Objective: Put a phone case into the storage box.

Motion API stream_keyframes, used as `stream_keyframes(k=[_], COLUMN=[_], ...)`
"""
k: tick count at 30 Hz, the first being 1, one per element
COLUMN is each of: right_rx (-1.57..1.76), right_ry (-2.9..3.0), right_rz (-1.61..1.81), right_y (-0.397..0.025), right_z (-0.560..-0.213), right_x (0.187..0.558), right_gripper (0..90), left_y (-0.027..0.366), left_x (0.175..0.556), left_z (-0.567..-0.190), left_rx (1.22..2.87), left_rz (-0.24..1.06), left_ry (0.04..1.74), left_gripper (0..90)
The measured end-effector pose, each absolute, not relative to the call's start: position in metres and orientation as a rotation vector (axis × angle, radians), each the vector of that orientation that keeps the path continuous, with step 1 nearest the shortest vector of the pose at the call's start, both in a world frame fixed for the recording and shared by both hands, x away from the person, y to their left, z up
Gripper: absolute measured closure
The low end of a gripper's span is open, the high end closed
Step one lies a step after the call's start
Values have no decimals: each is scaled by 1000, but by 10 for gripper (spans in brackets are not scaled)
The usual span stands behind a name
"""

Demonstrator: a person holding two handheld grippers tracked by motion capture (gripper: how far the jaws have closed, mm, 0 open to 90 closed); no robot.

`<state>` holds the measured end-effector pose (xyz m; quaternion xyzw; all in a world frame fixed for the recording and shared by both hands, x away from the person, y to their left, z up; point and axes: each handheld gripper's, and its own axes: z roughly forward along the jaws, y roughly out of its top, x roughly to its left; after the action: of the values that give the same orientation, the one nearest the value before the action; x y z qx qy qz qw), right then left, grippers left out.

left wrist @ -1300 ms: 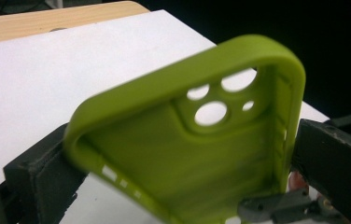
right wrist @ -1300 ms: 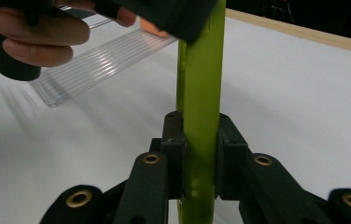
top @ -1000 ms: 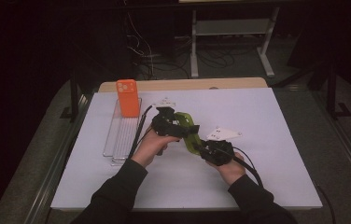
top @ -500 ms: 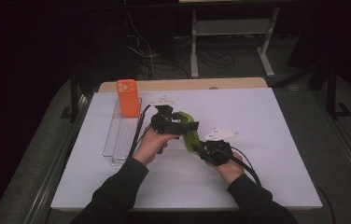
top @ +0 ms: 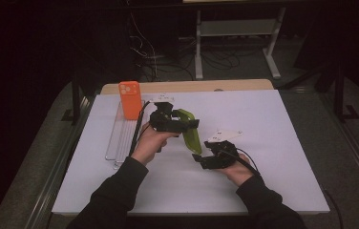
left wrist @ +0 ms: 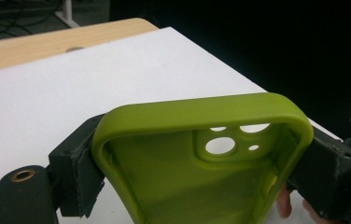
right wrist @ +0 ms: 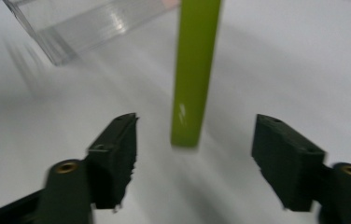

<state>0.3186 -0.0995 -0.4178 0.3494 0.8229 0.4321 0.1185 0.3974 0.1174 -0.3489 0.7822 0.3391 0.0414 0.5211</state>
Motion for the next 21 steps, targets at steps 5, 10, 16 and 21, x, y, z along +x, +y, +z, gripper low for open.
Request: stream_keyframes(k=[5, 10, 16, 21], right_rx=[1061, 1039, 1040, 1030], right_ry=[2453, 2437, 2412, 2398], right_rz=[1246, 1227, 1201, 1205], right_y=[-111, -123, -140, -156], right_z=[-422, -424, -425, -425], right_x=[321, 319, 313, 307], right_gripper=[128, 48, 8, 8], left_y=[124, 131, 143, 159], left_x=[401, 404, 405, 408], left_z=[-338, -329, -312, -296], left_rx=[1884, 1906, 1919, 1915], left_rz=[128, 165, 214, 271], left_ry=[816, 819, 821, 831], left_gripper=[144, 144, 144, 144])
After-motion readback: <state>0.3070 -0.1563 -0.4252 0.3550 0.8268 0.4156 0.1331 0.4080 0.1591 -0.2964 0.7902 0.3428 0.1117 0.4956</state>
